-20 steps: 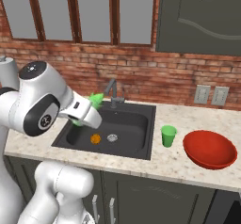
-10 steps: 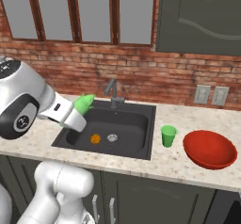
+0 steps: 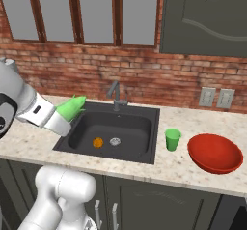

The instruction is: Remove the corn and orange from the sink. Then move the bowl and cup from the counter to the sink for washing.

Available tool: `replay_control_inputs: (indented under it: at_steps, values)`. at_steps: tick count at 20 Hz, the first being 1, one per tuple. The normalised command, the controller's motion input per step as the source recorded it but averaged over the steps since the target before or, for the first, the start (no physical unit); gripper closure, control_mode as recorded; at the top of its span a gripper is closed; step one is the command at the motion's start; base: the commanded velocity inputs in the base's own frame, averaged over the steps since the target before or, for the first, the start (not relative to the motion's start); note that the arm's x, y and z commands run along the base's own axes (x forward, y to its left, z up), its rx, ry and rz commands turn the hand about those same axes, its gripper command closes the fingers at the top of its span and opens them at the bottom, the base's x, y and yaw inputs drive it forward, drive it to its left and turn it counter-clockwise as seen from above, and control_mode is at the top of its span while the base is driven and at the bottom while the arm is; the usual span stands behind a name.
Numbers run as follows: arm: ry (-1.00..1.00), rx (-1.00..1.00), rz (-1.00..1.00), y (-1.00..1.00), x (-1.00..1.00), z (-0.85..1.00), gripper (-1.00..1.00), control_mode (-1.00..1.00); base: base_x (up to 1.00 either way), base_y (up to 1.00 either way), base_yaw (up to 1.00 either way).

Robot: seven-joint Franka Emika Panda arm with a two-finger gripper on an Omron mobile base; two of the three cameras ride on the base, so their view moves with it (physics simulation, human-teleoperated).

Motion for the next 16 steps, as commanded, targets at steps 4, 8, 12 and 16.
replay_control_inputs:
  at_steps: [4, 8, 12, 16]
  values:
    - [0.0, 0.0, -0.05, 0.32, -0.15, 0.12, 1.0, -1.0, 0.0, 0.0, 0.0]
    - [-0.01, 0.0, 0.0, 0.44, 0.0, 0.0, 1.0, -1.0, 0.0, 0.0, 0.0]
    - [0.0, 0.0, 0.04, 0.47, 0.04, 0.0, 1.0, -1.0, 0.0, 0.0, 0.0]
    - [0.0, 0.02, 0.08, 0.46, 0.08, -0.02, 1.0, -1.0, 0.0, 0.0, 0.0]
